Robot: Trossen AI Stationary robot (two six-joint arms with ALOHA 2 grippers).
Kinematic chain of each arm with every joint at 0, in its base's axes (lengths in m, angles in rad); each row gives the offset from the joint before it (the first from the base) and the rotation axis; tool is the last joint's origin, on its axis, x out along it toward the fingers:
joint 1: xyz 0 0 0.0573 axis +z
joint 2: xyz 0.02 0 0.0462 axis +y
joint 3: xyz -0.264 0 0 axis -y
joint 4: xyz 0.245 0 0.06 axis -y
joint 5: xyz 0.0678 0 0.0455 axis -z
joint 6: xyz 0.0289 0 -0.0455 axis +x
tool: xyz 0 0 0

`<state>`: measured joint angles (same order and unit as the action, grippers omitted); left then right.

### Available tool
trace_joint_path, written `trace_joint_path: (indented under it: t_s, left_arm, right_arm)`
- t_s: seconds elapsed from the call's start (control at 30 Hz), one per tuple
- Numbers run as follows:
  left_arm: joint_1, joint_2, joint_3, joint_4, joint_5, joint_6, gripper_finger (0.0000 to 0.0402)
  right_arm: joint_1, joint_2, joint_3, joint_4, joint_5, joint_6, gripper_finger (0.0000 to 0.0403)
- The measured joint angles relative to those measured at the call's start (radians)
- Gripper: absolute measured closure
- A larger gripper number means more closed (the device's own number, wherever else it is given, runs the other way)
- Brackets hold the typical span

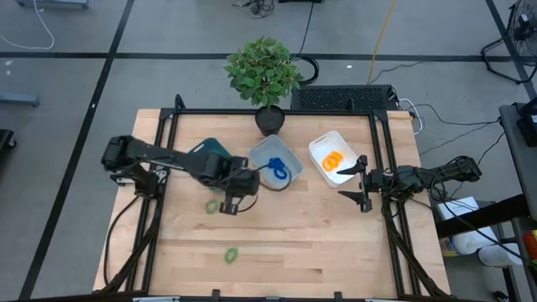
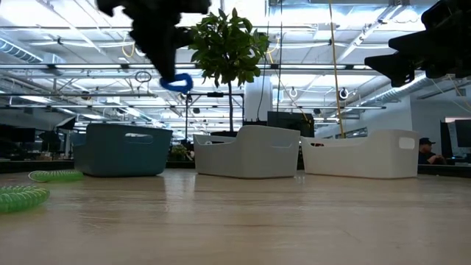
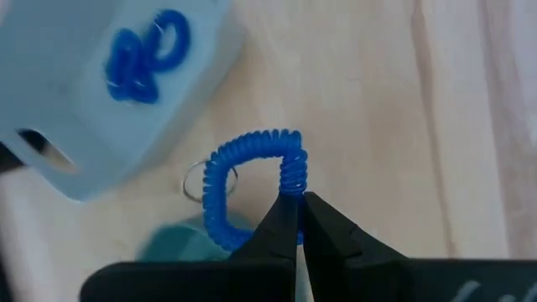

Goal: Sort spring keychains
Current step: Put the blue spring keychain into the gray bin

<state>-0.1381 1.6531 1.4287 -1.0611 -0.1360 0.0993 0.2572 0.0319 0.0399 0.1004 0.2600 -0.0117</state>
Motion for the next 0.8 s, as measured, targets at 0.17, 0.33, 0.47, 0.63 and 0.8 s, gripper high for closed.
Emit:
trace_joint_path:
  t_s: [0.17,0.33,0.47,0.63,0.8]
  left_arm:
    - [0.057,0.095,0.173,-0.086,-0.061,0.1,0.0397]
    - [0.119,0.187,0.331,-0.147,-0.107,0.198,0.0397]
    - [0.158,0.256,0.419,-0.156,-0.177,0.278,0.0397]
    - [0.205,0.332,0.466,-0.112,-0.251,0.349,0.0397]
    - [0.252,0.393,0.464,-0.069,-0.257,0.355,0.0397]
  right_arm:
    - [0.0,0.0,0.0,0.0,0.0,0.0,0.0105]
    - [0.0,0.0,0.0,0.0,0.0,0.0,0.0105]
    - [0.0,0.0,0.0,-0.001,0.0,0.0,0.0105]
    - [0.0,0.0,0.0,0.0,0.0,0.0,0.0105]
    - [0.0,0.001,0.0,-0.001,0.0,0.0,0.0105]
